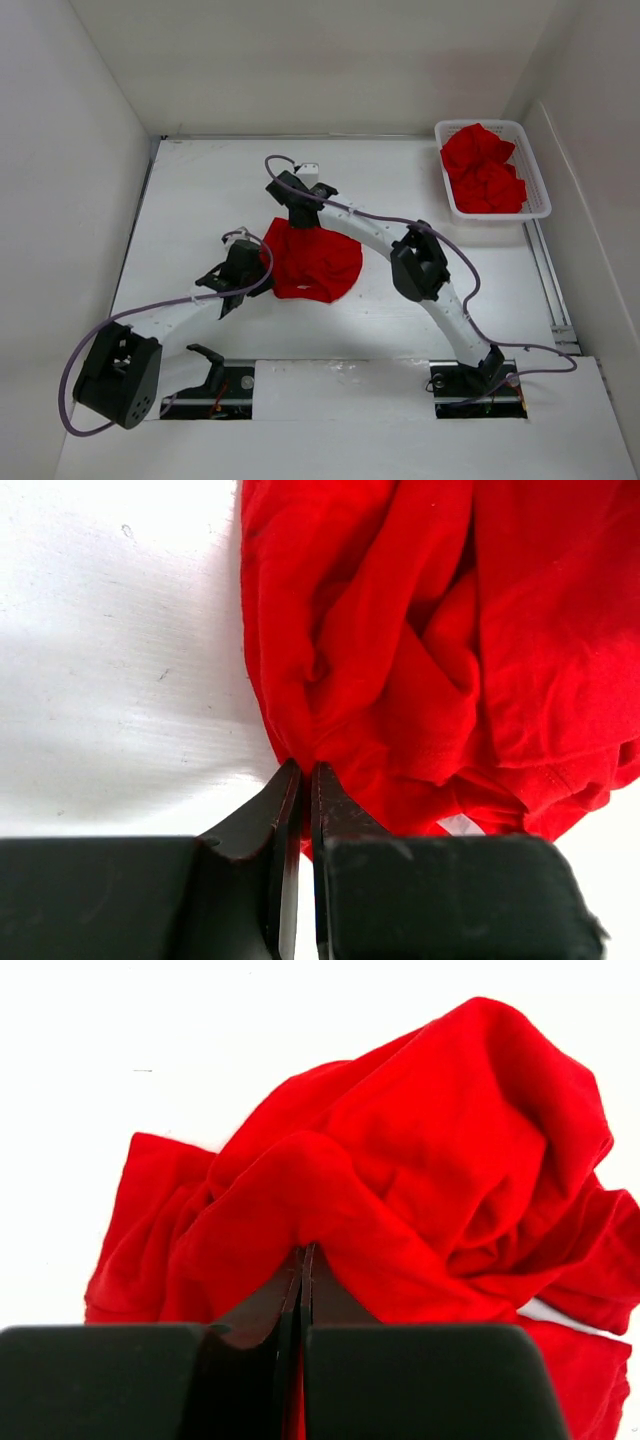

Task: Fold and stack the t-shirts
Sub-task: Flatten out the tshirt

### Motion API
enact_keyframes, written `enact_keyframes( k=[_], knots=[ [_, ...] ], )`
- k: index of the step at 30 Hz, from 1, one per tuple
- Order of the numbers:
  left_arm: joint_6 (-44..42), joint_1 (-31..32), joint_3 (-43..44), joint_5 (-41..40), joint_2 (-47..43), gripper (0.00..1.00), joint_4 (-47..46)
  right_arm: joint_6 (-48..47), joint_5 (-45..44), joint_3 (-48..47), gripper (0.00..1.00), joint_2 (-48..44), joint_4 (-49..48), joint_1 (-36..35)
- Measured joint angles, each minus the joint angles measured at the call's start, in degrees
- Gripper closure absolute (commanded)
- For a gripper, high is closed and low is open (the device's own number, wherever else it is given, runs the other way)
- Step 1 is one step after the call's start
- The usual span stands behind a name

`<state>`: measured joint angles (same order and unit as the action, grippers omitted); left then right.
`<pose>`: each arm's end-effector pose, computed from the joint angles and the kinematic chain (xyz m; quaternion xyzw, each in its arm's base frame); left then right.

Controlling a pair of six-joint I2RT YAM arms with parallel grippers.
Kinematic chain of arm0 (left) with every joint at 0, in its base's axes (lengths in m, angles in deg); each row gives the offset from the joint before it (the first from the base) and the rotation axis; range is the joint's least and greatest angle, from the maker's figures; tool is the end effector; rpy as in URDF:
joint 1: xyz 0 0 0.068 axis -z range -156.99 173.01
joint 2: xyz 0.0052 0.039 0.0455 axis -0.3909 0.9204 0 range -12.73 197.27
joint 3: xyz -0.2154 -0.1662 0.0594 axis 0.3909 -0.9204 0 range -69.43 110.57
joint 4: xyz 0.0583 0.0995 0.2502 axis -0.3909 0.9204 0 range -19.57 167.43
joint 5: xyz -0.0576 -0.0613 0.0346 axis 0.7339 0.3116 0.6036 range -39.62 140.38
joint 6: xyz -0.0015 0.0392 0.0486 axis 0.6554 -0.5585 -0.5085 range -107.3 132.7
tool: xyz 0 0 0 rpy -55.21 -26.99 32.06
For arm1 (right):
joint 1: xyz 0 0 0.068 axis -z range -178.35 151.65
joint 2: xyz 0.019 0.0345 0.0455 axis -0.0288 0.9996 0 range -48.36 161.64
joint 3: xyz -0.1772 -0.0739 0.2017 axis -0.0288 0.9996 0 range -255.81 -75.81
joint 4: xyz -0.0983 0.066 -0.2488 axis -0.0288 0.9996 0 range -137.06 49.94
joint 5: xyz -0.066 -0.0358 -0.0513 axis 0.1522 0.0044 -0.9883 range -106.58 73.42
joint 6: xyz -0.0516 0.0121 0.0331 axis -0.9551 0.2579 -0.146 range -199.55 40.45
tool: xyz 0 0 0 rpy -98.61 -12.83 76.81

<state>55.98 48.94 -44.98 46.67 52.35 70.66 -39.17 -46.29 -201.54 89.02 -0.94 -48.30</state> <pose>0.2123 -0.0998 0.1550 -0.1505 0.8966 -0.2118 0.3587 0.3698 0.4035 0.2049 -0.0066 0.9313 0.0165 0.3638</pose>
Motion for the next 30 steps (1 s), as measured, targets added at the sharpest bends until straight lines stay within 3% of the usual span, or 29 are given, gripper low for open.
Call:
enact_keyframes(
  k=[7,13,21,30],
  knots=[
    [-0.9,0.0,0.0,-1.3,-3.5,1.00,0.9,0.2,-1.4,3.5,1.00,-1.7,-1.1,0.0],
    [-0.9,0.0,0.0,-2.1,-5.7,1.00,2.6,-0.2,-2.2,9.8,1.00,-8.4,-4.2,0.0],
    [-1.0,0.0,5.7,-5.7,-8.8,1.00,8.2,-1.1,-2.5,32.3,1.00,-34.2,-16.2,0.8],
    [-1.0,0.0,15.0,-11.3,-13.8,1.00,12.1,0.5,-0.5,50.4,1.00,-61.9,-24.0,13.2]
  ],
)
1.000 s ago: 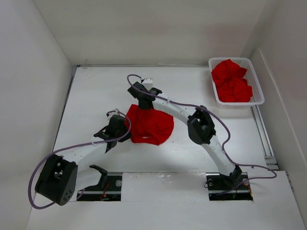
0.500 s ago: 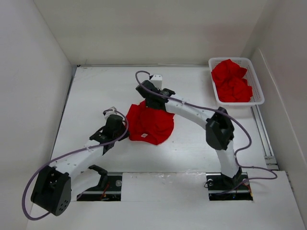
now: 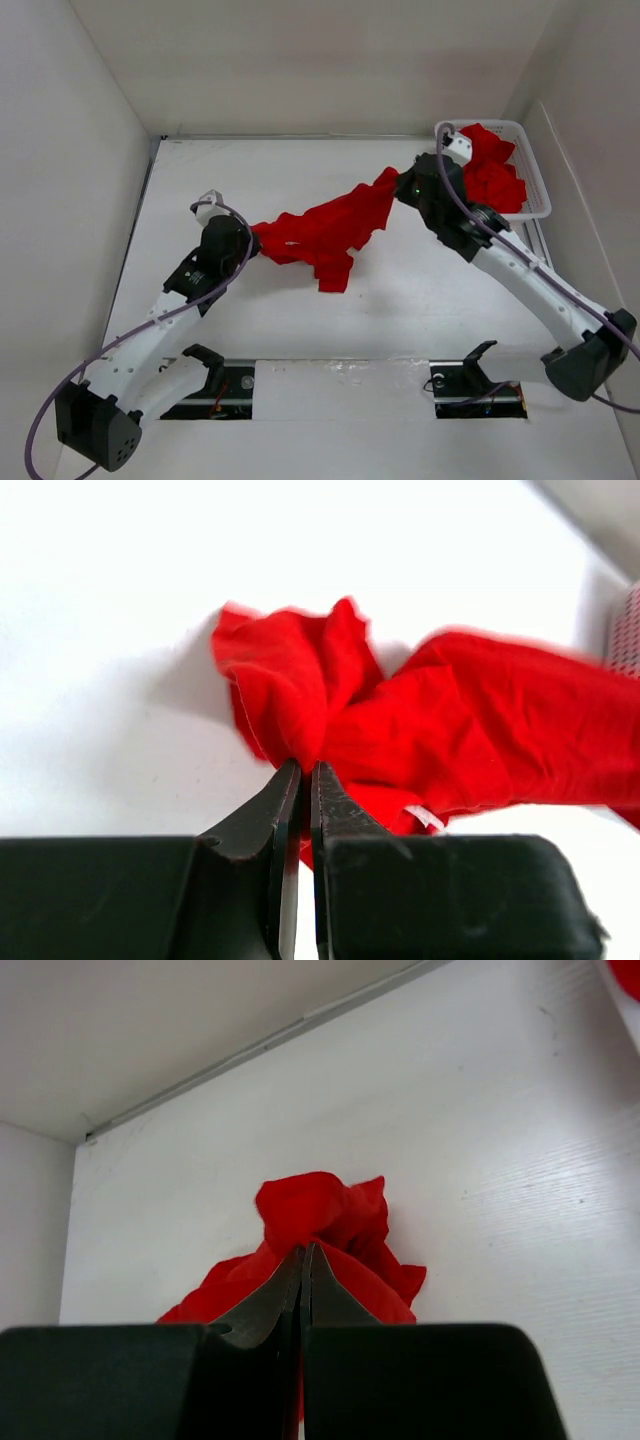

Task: Fold and stack the t-shirts
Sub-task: Flatten out the tshirt

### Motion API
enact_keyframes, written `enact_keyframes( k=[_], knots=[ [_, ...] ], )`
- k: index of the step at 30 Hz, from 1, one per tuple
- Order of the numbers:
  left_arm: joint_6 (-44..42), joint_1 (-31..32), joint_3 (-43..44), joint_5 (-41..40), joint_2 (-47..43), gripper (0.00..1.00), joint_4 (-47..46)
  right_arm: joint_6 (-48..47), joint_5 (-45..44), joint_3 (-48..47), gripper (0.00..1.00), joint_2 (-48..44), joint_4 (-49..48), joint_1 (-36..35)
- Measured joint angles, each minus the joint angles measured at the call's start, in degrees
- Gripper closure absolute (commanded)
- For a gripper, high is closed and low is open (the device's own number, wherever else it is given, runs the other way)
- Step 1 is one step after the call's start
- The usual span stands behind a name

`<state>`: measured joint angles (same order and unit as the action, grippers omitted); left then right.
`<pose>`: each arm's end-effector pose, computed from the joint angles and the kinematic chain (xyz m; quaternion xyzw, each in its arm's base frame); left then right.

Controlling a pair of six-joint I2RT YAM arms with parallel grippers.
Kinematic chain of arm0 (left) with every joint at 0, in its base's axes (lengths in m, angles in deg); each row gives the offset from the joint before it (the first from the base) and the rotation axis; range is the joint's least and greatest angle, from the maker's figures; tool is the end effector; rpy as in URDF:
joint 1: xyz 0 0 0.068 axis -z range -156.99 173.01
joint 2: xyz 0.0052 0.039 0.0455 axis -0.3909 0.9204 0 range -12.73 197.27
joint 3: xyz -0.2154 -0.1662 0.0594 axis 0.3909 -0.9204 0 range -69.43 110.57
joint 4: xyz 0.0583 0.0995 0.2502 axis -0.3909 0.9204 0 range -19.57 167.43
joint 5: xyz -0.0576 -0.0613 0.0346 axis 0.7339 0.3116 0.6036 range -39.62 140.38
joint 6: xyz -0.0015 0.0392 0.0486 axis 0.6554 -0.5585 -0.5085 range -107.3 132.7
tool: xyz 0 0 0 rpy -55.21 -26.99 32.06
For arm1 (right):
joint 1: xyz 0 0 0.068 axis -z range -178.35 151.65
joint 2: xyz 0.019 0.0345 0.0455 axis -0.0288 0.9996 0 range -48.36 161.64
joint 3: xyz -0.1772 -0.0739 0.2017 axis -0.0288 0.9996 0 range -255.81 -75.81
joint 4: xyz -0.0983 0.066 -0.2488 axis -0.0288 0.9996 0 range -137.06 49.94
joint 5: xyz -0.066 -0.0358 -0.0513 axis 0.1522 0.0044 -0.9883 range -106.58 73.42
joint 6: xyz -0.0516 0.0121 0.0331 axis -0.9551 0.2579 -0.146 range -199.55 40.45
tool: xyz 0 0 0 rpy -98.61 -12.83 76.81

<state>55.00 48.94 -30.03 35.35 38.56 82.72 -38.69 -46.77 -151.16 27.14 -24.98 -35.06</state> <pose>0.2099 -0.0884 0.2801 -0.1889 0.8137 -0.2112 0.5075 0.2701 0.1717 0.3905 0.1741 0.7958 0.1686 0.5550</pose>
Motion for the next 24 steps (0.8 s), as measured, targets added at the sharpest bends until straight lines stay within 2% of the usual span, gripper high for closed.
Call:
enact_keyframes(
  k=[5,10,19,24],
  knots=[
    [-0.9,0.0,5.3,-2.5,-1.2,1.00,2.3,-1.1,1.8,4.9,1.00,-8.5,0.4,3.9],
    [-5.1,0.0,17.2,-3.8,-0.7,1.00,3.4,-4.5,1.9,2.9,1.00,-14.4,0.2,4.0],
    [-16.4,0.1,39.8,-3.0,-0.8,1.00,2.9,-11.8,0.6,-12.2,1.00,-21.9,-1.1,3.2],
    [-22.3,0.3,45.9,4.0,-4.0,1.00,1.0,-13.8,4.7,-22.4,1.00,-23.9,-0.6,2.8]
  ],
)
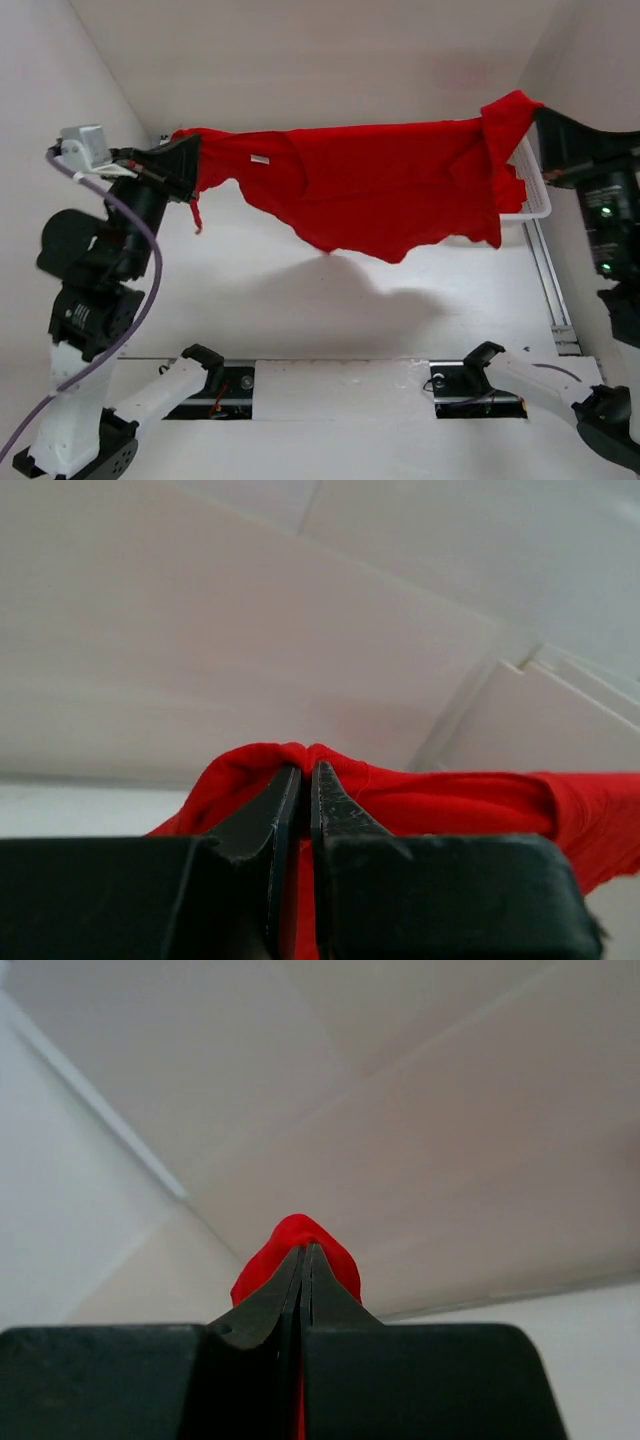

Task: Fold and stack the t-shirts
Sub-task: Flatten out the tshirt

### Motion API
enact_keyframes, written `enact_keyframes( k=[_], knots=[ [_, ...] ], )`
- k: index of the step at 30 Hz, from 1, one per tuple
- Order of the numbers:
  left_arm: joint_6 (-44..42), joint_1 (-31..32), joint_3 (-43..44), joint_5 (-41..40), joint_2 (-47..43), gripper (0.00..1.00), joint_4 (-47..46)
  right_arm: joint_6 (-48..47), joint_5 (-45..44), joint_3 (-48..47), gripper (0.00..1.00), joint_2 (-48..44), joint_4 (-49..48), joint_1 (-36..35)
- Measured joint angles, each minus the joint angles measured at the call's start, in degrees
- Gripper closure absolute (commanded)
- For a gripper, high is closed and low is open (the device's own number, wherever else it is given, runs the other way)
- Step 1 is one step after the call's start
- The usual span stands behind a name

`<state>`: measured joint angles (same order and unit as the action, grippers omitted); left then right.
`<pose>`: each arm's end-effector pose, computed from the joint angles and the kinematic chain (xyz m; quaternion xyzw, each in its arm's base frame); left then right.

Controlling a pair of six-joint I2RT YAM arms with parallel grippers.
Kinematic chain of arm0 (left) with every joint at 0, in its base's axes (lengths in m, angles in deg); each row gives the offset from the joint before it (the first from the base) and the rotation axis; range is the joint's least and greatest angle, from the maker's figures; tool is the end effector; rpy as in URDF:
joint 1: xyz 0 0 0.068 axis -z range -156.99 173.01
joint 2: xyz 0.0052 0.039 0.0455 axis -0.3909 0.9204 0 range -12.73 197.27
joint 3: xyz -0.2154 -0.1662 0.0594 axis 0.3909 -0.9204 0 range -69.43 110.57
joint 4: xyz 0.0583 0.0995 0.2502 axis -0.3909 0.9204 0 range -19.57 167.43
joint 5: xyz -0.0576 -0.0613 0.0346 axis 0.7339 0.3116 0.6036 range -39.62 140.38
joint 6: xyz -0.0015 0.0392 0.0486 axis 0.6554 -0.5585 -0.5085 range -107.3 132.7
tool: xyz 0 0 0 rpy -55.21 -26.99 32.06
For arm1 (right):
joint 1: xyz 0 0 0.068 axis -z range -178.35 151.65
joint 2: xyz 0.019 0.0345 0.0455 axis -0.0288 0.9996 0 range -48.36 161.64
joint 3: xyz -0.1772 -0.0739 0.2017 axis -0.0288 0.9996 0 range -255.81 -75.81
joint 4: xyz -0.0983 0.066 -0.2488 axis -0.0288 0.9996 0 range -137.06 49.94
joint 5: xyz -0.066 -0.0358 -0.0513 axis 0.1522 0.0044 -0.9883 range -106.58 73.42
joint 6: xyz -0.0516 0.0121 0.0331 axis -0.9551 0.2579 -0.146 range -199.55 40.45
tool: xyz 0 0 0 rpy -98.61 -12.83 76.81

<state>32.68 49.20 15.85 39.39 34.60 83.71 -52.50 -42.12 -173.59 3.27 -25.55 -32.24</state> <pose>0.1071 -0.0426 0.5695 -0.0514 0.5408 -0.2810 0.7911 0.0908 0.0364 0.6029 0.1543 0.5368 0.3133 0.7680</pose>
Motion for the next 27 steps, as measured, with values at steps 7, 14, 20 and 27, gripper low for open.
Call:
enact_keyframes(
  k=[7,14,20,27],
  knots=[
    [-5.0,0.1,11.4,11.5,-2.8,1.00,1.1,-1.2,7.8,-10.9,1.00,-3.4,2.2,-0.1],
    [-7.4,0.1,21.2,21.1,-5.1,1.00,2.6,-1.6,14.6,-15.9,1.00,-7.3,5.7,0.6],
    [-7.0,-4.5,23.6,26.2,-5.6,1.00,3.1,-1.7,16.6,-17.0,1.00,-8.2,6.3,3.6],
    [-3.6,-6.4,12.3,26.7,-7.7,1.00,1.0,-0.6,16.4,-6.3,1.00,-10.3,2.9,4.6]
  ],
)
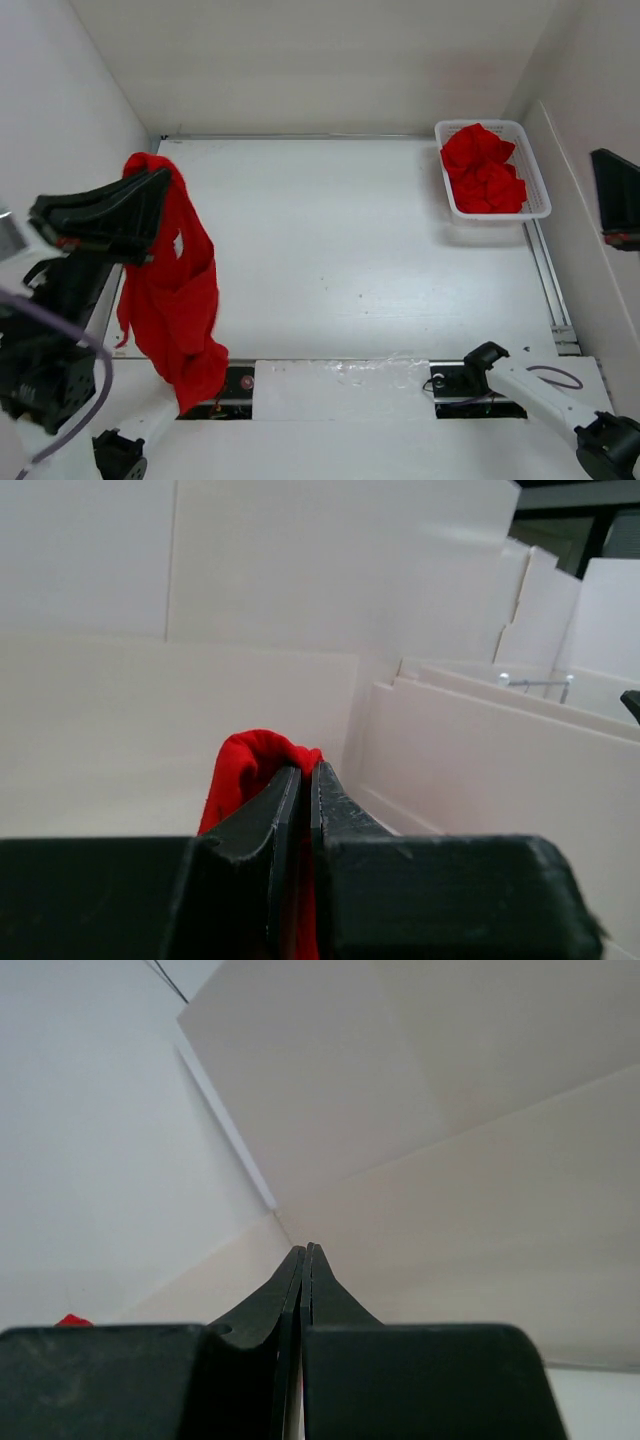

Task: Fold and stack the t-shirts
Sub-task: Flatten out the tshirt

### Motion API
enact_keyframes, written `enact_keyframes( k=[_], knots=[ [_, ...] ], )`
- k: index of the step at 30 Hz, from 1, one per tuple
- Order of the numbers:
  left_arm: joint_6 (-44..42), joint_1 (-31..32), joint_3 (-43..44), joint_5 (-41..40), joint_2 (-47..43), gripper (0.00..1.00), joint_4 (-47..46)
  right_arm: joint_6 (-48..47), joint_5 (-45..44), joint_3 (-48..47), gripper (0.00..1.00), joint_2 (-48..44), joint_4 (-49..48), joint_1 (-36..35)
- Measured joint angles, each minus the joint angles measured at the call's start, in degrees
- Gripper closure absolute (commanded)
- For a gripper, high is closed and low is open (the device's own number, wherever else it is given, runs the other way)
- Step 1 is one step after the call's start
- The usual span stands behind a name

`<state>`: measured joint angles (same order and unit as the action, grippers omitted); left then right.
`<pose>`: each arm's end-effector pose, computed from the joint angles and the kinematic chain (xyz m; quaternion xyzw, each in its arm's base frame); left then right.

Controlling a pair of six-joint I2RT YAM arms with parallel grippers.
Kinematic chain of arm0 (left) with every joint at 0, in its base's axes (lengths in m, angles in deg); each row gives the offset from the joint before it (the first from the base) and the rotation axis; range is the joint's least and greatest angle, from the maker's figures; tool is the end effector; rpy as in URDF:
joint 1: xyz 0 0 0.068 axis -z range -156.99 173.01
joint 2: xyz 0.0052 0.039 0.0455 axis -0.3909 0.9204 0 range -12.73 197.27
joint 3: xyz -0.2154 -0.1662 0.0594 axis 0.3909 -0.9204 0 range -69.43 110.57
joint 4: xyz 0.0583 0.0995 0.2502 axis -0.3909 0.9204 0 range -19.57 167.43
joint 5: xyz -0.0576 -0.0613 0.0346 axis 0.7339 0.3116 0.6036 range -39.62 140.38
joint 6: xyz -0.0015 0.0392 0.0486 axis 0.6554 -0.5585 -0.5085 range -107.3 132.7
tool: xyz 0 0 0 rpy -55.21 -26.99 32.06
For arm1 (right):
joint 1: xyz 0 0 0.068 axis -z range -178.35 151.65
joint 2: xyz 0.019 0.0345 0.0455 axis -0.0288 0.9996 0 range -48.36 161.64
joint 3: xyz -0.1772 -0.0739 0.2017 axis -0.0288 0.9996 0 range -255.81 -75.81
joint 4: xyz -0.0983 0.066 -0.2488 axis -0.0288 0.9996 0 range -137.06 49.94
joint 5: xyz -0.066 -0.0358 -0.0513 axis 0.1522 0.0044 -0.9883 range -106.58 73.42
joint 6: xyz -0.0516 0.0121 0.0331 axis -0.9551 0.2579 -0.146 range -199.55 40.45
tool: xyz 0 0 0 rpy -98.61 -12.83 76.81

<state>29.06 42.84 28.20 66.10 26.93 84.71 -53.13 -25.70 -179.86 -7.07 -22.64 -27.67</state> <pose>-0.0177 -0.0073 0.6207 0.1374 0.3856 -0.3340 0.8490 -0.0157 -0.0173 0.6252 0.0605 0.4361 0.3887 0.8093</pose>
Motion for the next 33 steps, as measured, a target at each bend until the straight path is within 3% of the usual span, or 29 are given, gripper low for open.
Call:
enact_keyframes(
  k=[5,10,11,12,16,19,25,33],
  knots=[
    [3.9,-0.1,-10.8,-0.3,6.0,1.00,-8.0,2.3,-1.9,11.3,1.00,1.8,-2.9,0.0],
    [5.5,0.9,-13.3,3.4,27.2,0.97,-15.2,4.2,-5.3,21.9,1.00,7.5,-6.2,0.0],
    [5.6,1.3,-13.2,3.3,32.3,0.76,-15.9,4.4,-6.0,23.0,1.00,8.8,-6.0,0.0],
    [5.9,1.8,-13.0,3.4,40.1,0.03,-15.9,4.6,-6.8,23.7,1.00,10.4,-5.9,0.0],
    [6.0,2.5,-12.2,3.4,55.8,0.00,-12.5,5.0,-9.4,24.7,1.00,16.2,-5.0,0.4],
    [6.0,2.6,-12.1,2.9,60.8,0.00,-9.3,5.1,-10.2,25.4,1.00,16.7,-4.7,1.2],
    [5.7,2.6,-7.6,1.2,58.1,0.00,-9.6,5.6,-10.5,26.2,1.00,16.1,-4.9,3.6],
    [5.6,2.6,-10.3,-3.8,47.2,0.00,-10.2,6.4,-9.8,26.2,1.00,16.5,-3.5,4.1]
  ],
)
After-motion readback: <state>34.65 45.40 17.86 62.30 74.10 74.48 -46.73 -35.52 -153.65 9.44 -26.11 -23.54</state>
